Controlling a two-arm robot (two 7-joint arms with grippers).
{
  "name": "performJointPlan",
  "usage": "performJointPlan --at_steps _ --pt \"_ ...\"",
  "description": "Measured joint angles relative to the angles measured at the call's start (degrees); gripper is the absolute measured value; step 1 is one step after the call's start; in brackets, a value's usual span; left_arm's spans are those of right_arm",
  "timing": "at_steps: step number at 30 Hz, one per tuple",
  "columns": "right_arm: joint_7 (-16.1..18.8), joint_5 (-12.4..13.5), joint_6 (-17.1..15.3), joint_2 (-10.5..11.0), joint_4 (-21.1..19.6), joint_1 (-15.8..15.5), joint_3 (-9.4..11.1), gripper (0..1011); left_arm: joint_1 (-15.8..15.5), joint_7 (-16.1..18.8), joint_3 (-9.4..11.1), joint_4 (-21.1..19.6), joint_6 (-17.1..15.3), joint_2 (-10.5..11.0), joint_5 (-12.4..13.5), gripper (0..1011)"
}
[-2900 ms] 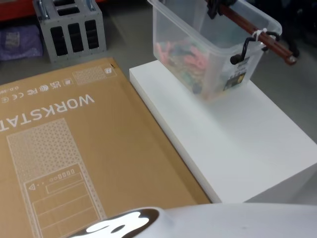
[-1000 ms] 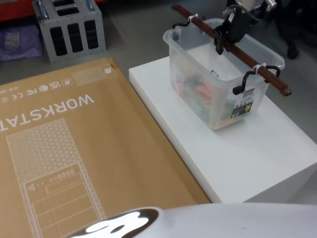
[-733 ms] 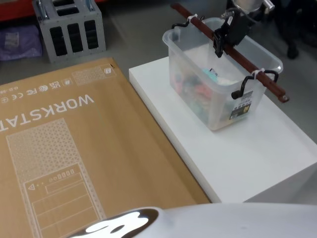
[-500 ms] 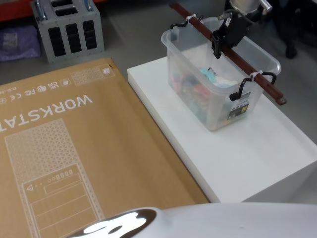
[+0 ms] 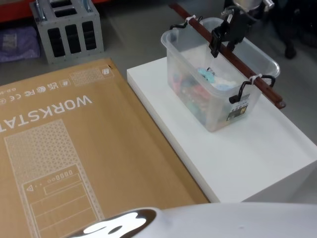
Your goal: Use one hand to grasp the basket and place it at the designated location.
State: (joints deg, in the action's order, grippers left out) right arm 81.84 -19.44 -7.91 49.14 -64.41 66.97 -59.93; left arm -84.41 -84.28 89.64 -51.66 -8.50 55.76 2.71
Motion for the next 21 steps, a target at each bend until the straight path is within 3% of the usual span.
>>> performJointPlan --at_steps 13,16,21 --pt "0.12 1.52 -0.37 2.37 -3.14 0.41 1.6 940 0.0 0.0 0.0 0.0 0.0 0.0 0.0 0" --pt "0.34 2.15 -0.64 3.54 -4.62 0.66 2.38 1001 0.0 0.0 0.0 0.0 0.0 0.0 0.0 0" --pt "0.62 3.06 -0.96 5.31 -6.86 0.96 3.53 1000 0.0 0.0 0.0 0.0 0.0 0.0 0.0 0"
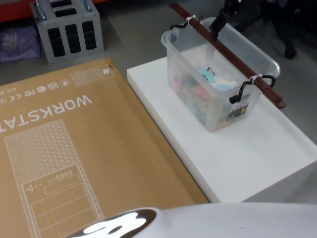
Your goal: Use one hand to grasp the basket and place it at the designated location.
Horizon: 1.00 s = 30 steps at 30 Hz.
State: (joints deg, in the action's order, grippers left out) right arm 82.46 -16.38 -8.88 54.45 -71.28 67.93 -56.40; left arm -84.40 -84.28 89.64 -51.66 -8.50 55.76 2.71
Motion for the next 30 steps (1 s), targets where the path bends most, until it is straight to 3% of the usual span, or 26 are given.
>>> performJointPlan --at_steps 15,30 --pt "0.04 2.84 -0.54 5.49 -7.18 0.09 4.15 1000 0.0 0.0 0.0 0.0 0.0 0.0 0.0 0" --pt "-0.04 3.24 -0.76 6.67 -8.92 -0.77 5.85 1000 0.0 0.0 0.0 0.0 0.0 0.0 0.0 0"
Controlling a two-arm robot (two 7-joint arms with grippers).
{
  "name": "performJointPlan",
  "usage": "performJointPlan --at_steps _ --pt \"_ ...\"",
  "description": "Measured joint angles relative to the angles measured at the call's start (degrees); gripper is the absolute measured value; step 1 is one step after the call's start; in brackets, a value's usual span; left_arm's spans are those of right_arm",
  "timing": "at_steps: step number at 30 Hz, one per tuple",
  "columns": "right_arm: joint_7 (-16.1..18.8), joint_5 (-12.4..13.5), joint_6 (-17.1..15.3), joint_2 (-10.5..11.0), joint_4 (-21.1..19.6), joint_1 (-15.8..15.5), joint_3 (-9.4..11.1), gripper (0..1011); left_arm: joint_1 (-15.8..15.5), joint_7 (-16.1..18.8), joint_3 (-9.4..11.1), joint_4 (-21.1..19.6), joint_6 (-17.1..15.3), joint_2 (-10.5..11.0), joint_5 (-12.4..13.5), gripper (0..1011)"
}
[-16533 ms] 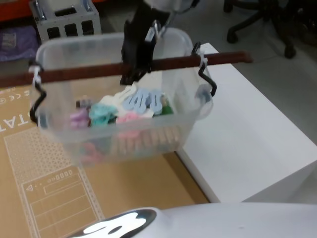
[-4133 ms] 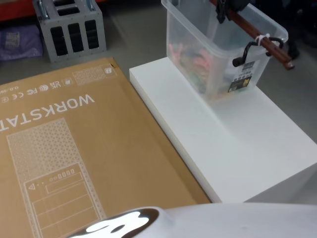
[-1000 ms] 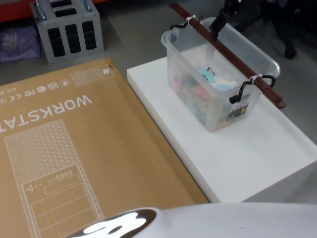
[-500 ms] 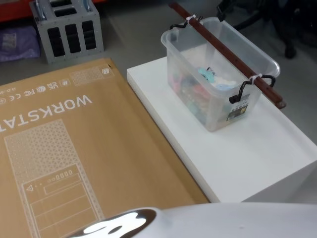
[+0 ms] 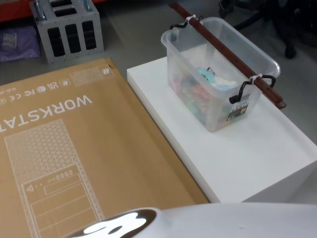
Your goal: Use one hand to grasp the basket and place it at the designated location.
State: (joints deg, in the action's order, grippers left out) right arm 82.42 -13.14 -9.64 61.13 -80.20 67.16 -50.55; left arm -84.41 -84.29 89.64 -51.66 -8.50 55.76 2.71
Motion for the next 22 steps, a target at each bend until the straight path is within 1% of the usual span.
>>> performJointPlan --at_steps 22 --pt "-0.02 0.01 0.0 0.02 0.06 0.02 -0.01 1000 0.0 0.0 0.0 0.0 0.0 0.0 0.0 0"
